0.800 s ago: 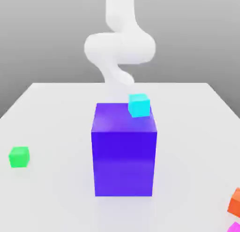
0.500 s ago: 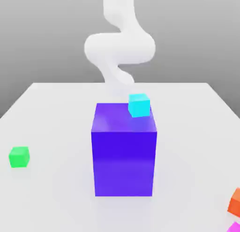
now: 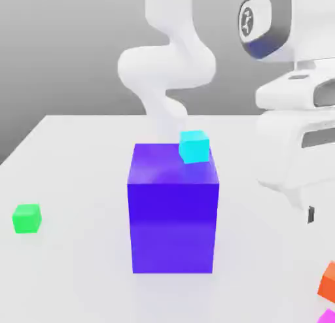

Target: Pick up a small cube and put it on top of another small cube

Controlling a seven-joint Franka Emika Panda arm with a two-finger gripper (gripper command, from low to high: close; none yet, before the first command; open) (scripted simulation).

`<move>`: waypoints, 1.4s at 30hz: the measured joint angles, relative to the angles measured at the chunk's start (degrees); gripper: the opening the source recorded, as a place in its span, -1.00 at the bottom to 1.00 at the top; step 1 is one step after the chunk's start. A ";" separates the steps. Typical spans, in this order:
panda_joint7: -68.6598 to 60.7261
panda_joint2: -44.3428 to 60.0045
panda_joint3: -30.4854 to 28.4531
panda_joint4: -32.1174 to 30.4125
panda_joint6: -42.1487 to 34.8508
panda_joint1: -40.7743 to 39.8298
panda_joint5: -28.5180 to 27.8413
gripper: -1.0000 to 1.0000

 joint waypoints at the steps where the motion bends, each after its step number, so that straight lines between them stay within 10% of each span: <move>1: -0.13 2.10 0.21 0.41 0.38 0.45 -0.43 0.00; 12: -0.10 25.16 0.24 5.23 7.85 5.96 -5.56 0.00; 13: 0.12 26.74 -0.10 5.62 8.99 6.24 -5.89 -1.00; 24: -1.50 20.09 0.84 3.74 4.20 4.99 -4.21 -1.00; 42: -32.01 -2.44 -20.00 -20.94 7.75 -23.94 -4.38 -1.00</move>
